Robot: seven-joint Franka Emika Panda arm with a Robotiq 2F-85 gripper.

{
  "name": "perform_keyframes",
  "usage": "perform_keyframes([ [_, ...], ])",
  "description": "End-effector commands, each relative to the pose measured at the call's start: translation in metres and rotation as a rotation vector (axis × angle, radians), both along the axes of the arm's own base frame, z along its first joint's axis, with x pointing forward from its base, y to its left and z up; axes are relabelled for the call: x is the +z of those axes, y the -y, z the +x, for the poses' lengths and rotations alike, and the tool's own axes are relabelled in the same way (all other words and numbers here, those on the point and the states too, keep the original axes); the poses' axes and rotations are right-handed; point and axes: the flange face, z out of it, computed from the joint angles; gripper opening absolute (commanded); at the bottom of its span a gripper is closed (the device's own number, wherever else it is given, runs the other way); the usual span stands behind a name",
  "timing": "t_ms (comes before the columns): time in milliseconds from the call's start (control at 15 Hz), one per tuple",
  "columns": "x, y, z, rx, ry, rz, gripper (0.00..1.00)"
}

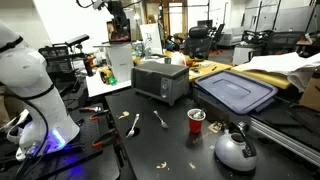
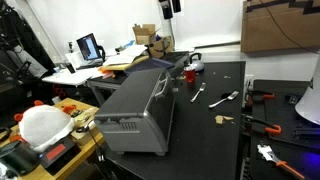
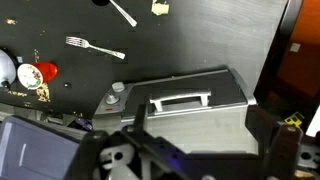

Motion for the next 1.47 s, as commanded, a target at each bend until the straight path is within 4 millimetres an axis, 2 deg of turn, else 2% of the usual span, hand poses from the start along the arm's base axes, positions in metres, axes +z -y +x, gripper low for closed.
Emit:
perform_keyframes([
  [0, 0.0, 0.0, 0.0, 0.0, -0.001, 0.0, 1.0],
  [733, 0.0, 0.0, 0.0, 0.0, 0.0, 0.0, 1.0],
  [1067, -0.014, 0.015, 0.015, 0.022, -0.023, 0.003, 1.0],
  [1400, -0.048, 0.046, 0.041, -0.022, -0.073, 0.023, 1.0],
])
